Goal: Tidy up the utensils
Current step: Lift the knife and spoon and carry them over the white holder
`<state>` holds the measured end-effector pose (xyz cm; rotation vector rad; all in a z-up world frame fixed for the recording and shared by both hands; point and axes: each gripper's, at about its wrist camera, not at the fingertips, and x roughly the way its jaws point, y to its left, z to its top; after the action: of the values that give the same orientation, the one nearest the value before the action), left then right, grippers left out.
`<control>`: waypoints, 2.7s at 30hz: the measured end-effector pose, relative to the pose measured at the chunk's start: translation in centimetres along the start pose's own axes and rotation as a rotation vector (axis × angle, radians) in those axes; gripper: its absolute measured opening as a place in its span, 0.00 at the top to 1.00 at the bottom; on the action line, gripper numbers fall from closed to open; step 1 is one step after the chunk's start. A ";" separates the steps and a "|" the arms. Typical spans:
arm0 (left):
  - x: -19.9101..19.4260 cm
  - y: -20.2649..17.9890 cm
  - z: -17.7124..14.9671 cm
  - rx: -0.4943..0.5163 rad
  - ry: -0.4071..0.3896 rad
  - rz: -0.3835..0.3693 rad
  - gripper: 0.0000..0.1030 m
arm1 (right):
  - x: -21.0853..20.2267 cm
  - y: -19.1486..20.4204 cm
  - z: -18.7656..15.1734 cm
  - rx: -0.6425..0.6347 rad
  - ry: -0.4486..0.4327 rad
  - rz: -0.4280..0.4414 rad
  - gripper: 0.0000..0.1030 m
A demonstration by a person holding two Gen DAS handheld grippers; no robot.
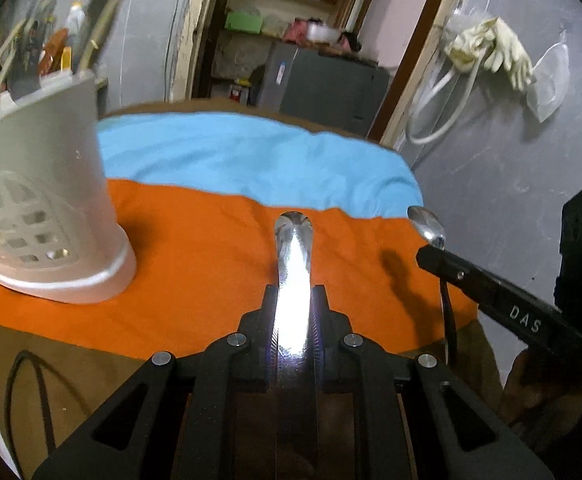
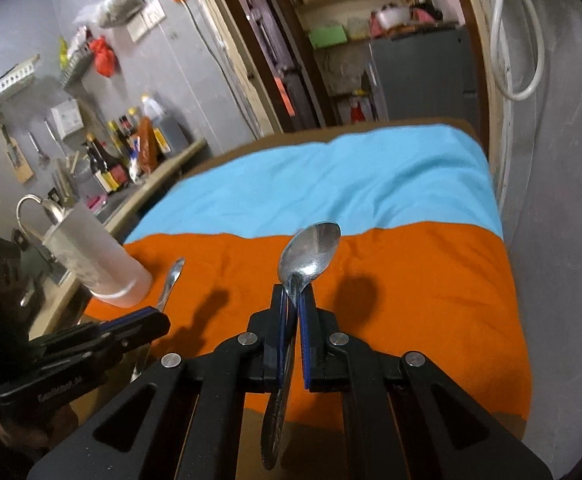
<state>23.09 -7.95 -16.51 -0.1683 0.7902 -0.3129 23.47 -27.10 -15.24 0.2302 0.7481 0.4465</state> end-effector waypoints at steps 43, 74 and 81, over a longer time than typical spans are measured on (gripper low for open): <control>-19.1 15.5 9.6 -0.116 -0.624 0.125 0.88 | -3.7 21.2 9.3 -0.125 -0.619 0.246 0.96; -14.3 21.6 7.3 -0.218 -0.763 0.146 0.88 | 5.8 23.9 4.9 -0.218 -0.531 0.214 0.95; -14.3 20.4 6.4 -0.160 -0.808 0.217 0.88 | 5.7 23.9 4.2 -0.215 -0.524 0.205 0.95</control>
<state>22.60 16.27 -7.86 -0.3291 0.0264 0.0386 22.76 -3.49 -7.16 0.2101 0.1611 0.6251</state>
